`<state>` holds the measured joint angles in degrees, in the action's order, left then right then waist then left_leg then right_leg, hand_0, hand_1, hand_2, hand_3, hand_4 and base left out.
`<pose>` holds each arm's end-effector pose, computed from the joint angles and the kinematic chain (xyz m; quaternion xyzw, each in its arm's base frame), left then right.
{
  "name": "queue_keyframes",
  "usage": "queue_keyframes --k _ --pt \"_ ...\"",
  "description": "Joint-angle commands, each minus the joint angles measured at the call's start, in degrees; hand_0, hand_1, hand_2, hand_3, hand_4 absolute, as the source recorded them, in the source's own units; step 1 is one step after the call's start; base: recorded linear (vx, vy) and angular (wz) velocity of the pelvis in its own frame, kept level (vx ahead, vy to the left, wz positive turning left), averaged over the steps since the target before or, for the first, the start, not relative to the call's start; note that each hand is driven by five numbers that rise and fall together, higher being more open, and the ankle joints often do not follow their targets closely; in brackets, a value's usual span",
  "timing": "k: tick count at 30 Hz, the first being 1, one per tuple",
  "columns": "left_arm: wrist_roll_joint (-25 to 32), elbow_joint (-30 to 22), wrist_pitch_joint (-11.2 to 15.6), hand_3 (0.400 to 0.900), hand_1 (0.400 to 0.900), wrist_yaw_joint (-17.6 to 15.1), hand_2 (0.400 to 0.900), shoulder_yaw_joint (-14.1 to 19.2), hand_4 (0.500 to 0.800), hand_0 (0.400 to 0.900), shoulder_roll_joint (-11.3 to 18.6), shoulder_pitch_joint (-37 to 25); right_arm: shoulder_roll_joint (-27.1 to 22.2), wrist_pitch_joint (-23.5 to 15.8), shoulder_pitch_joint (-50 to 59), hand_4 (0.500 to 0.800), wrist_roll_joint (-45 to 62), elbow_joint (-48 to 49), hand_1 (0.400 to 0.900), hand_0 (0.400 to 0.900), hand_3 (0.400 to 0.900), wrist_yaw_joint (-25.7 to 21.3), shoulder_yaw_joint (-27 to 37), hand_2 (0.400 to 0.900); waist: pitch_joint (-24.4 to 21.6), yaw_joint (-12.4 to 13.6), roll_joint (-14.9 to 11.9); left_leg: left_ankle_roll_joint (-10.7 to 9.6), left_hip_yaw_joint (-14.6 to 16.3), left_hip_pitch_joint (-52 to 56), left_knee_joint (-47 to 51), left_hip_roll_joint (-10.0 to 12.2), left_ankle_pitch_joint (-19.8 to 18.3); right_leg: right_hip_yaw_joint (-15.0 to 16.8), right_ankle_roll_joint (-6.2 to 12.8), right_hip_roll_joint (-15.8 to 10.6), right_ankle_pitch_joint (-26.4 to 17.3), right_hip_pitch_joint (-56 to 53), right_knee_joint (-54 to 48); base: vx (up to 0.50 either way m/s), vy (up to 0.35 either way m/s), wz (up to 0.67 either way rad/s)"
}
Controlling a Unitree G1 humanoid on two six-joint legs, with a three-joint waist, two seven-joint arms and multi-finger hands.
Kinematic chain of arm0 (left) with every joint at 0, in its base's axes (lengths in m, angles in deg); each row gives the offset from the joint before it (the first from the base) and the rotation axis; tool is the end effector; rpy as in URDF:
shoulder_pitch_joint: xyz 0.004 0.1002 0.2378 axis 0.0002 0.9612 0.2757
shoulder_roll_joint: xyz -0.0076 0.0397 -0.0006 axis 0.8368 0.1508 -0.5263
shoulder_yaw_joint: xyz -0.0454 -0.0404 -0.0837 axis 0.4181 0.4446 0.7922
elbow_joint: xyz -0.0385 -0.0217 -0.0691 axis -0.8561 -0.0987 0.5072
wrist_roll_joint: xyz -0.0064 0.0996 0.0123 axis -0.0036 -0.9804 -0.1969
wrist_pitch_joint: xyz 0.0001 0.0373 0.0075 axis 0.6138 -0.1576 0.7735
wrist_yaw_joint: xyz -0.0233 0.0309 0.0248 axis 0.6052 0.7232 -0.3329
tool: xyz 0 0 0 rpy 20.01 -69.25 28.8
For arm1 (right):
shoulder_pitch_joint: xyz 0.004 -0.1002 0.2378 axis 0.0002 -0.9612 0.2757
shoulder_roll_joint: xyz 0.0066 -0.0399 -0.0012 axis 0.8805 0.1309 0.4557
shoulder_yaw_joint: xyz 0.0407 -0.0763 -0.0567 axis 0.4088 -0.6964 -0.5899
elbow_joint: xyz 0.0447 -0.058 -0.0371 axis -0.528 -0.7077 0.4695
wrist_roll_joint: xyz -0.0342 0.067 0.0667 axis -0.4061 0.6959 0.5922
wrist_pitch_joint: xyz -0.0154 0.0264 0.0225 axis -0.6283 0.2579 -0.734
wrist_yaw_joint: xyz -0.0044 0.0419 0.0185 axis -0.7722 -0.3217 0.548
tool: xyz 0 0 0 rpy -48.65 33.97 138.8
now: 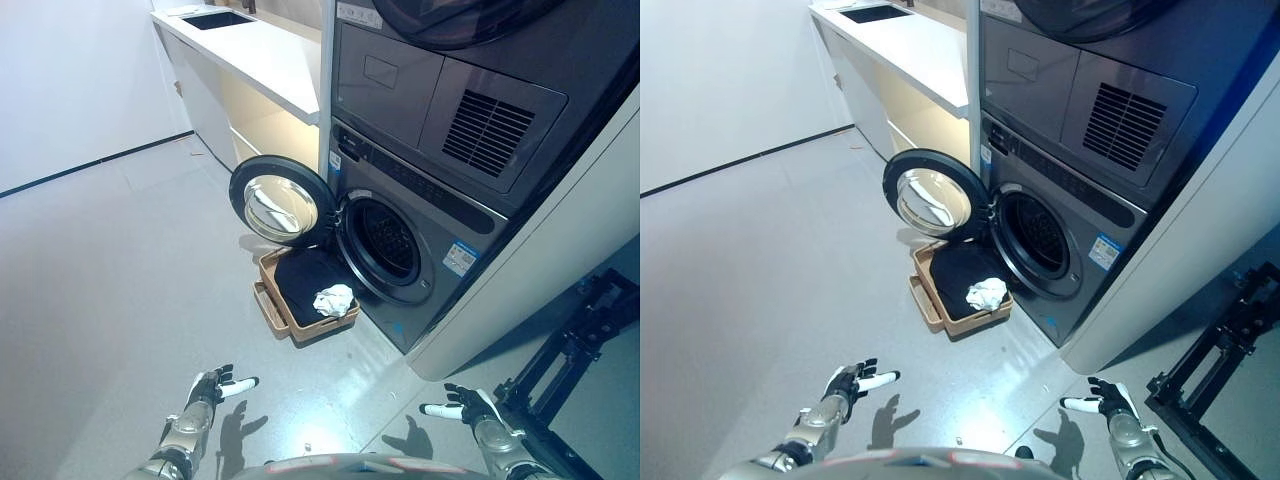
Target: Put the clothes in the basket into the washing machine.
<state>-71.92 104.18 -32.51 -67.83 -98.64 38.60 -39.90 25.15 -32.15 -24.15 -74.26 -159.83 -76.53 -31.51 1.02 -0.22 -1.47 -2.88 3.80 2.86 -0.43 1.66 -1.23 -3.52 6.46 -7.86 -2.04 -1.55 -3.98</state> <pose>0.1270 0.2180 -0.0995 0.1098 0.4483 0.0650 0.8847 0.1046 -0.2630 -0.0943 -0.2076 0.4788 -0.0781 0.8494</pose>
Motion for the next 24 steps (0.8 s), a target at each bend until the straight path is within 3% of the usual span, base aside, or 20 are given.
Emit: queue_keyframes --k 1,5,8,10,13,18,21,24 --pt "0.76 -0.37 3.15 0.900 0.900 -1.26 0.900 1.36 0.800 0.900 3.39 -4.05 -1.91 -1.96 2.94 0.800 1.33 -0.93 0.900 0.900 0.900 -1.42 0.44 0.900 0.67 -0.03 -3.55 1.69 -1.51 -7.60 -11.94 -2.75 -6.87 1.15 4.63 -6.88 -2.88 4.12 9.94 -0.01 0.239 -0.13" --pt "0.43 -1.36 2.90 0.900 0.900 -0.86 0.900 0.85 0.800 0.900 4.10 -4.12 -1.70 -1.88 2.03 0.800 1.26 -0.08 0.900 0.900 0.900 -1.38 0.34 0.900 2.83 -0.95 -2.45 4.45 -1.77 -5.71 -11.52 -5.45 -7.26 4.41 3.39 -8.99 -10.61 11.38 25.81 0.00 0.307 0.05" --pt "-0.17 -1.61 2.58 0.900 0.900 -0.62 0.900 0.54 0.800 0.900 4.98 -4.86 -0.92 -1.87 1.04 0.800 1.76 -0.30 0.900 0.900 0.900 -1.27 0.69 0.900 4.72 -1.94 -1.41 5.31 -2.72 -3.20 -10.67 -6.13 -7.06 4.83 2.15 -9.16 -11.83 16.10 33.37 0.06 0.216 0.30" --pt "0.14 -2.38 2.70 0.900 0.900 -0.42 0.900 0.67 0.800 0.900 5.30 -4.91 -0.73 -1.77 0.45 0.800 1.71 -0.18 0.900 0.900 0.900 -0.96 0.73 0.900 5.37 -2.76 -1.41 5.04 -3.46 -1.40 -9.96 -6.54 -7.55 4.25 2.83 -10.83 -13.78 18.71 30.67 0.14 0.036 0.39" --pt "0.13 -2.61 3.12 0.900 0.900 -0.80 0.900 0.34 0.800 0.900 5.65 -5.79 -0.73 -1.81 0.43 0.800 2.16 -0.57 0.900 0.900 0.900 -1.07 1.24 0.900 6.53 -4.55 -2.43 3.94 -5.72 0.86 -9.36 -8.01 -8.64 6.16 5.23 -12.37 -18.31 19.89 19.92 0.21 -0.056 0.52" --pt "0.44 -2.14 3.36 0.900 0.900 -1.39 0.900 0.22 0.800 0.900 5.77 -6.73 -0.30 -1.59 0.60 0.800 3.03 -0.78 0.900 0.900 0.900 -1.32 1.73 0.900 7.98 -6.15 -3.64 3.09 -7.59 3.42 -10.55 -7.76 -11.50 5.70 7.29 -11.54 -21.66 20.10 7.06 0.19 -0.069 0.35" --pt "0.73 -1.82 3.07 0.900 0.900 -1.70 0.900 0.31 0.800 0.900 5.74 -6.73 -0.35 -1.57 0.44 0.800 3.47 -0.81 0.900 0.900 0.900 -1.41 2.16 0.900 7.37 -6.19 -4.76 3.13 -8.48 3.76 -12.15 -7.68 -13.33 4.55 7.71 -10.99 -22.77 19.20 5.34 0.17 -0.107 0.20" --pt "0.81 -1.50 2.75 0.900 0.900 -2.03 0.900 0.49 0.800 0.900 5.73 -6.68 -0.42 -1.60 0.27 0.800 3.76 -0.26 0.900 0.900 0.900 -1.37 2.28 0.900 6.52 -6.08 -6.08 3.14 -9.42 4.07 -14.36 -7.65 -15.44 5.48 8.01 -10.43 -23.32 18.91 5.30 0.21 -0.147 0.17"
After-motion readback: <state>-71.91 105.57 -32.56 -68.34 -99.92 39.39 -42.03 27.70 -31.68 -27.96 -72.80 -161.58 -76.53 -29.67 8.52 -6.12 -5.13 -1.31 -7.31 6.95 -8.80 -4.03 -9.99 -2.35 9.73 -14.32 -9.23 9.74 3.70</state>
